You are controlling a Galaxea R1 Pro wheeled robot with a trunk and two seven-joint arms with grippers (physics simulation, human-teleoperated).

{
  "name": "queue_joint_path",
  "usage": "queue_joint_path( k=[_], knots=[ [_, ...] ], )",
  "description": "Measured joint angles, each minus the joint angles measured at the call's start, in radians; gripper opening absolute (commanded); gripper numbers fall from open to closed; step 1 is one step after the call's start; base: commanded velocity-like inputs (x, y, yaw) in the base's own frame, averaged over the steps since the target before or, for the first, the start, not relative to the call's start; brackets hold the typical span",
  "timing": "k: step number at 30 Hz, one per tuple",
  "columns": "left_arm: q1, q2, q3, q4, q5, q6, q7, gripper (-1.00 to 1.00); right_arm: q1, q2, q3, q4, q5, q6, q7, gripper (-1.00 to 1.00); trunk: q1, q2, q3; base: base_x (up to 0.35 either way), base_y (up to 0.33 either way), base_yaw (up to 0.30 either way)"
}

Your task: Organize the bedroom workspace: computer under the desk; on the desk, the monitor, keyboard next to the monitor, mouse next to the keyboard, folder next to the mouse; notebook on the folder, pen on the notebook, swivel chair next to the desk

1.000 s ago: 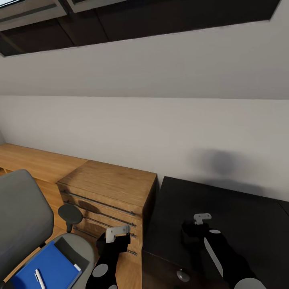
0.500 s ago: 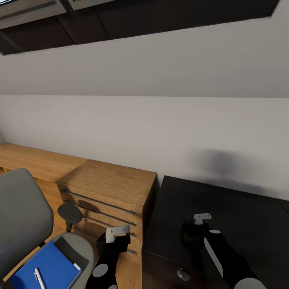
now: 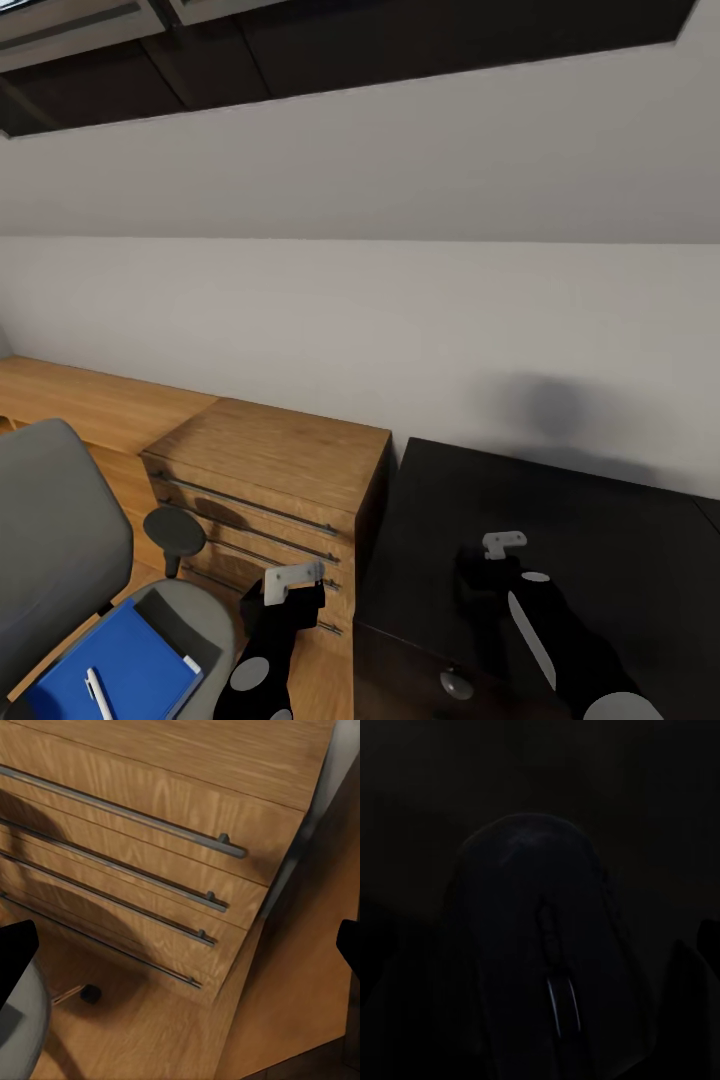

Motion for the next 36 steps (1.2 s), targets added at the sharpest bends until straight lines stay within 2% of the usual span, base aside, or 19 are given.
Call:
queue_joint_path(
  k=[36],
  knots=[
    [0.000,0.006,0.006,0.006,0.000,0.000,0.000,1.00,0.000,0.002,0.003,-0.001,0.002,0.000,0.004,-1.00,0.000,0.000,0.000,-0.013,0.000,0.000]
  ],
)
